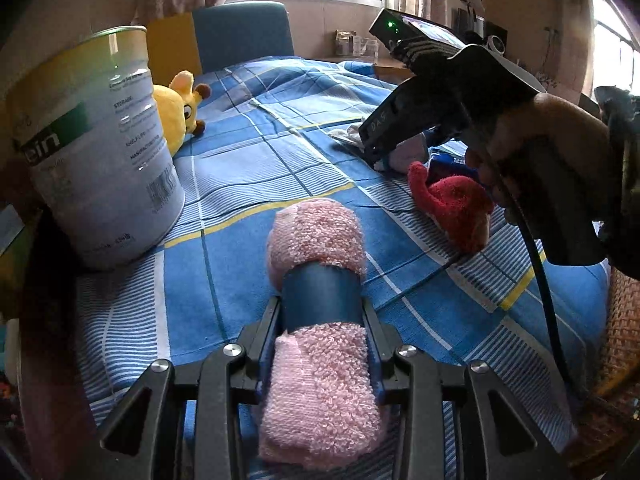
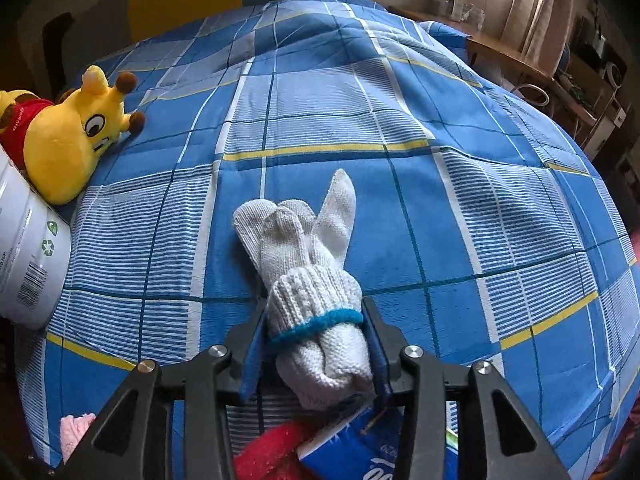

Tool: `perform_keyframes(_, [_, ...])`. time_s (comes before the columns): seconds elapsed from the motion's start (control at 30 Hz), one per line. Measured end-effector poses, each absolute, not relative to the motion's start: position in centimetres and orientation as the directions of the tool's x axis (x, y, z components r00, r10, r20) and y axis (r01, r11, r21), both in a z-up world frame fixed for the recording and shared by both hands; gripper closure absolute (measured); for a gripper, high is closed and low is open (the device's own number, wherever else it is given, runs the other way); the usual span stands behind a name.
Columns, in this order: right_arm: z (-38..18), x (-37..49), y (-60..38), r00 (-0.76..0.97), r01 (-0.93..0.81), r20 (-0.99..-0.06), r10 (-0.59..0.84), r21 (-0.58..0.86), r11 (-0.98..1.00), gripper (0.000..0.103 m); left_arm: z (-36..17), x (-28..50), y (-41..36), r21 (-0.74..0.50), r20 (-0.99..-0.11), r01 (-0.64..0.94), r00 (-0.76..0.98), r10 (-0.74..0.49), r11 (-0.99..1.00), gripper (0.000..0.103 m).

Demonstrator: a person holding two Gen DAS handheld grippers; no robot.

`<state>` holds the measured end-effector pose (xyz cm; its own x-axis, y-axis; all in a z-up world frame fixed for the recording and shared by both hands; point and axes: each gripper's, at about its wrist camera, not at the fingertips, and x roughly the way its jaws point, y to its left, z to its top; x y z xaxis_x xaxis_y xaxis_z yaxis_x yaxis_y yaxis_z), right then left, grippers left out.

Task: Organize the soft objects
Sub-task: 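Carry the pink towel roll toward the tray with the left gripper while the right gripper holds the glove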

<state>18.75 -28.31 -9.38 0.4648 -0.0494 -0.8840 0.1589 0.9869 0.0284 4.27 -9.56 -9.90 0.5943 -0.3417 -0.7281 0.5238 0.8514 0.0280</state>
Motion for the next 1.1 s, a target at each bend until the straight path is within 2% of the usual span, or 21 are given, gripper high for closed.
perform_keyframes(0.27, [-9.4,18.7,-27.8,0.471,0.147,-0.878,-0.079,-0.010,0.989,0.059,-9.7,3.9,-9.4,0.026,-0.732,0.498,0.600,-0.323,0.867,0.067])
perform_keyframes(0.47, [-9.5,18.5,-27.3,0.484,0.126,-0.870,-0.099,-0.042,0.991,0.059,-8.4,3.4,-8.3,-0.029,-0.740,0.445,0.593,-0.319,0.895,0.070])
perform_keyframes(1.1, [-9.3,18.5,-26.9,0.496,0.110,-0.860,-0.124,-0.080,0.991,0.059,-1.3,0.1,-3.7,-0.023,-0.657,0.343,0.703,-0.272,0.939,0.070])
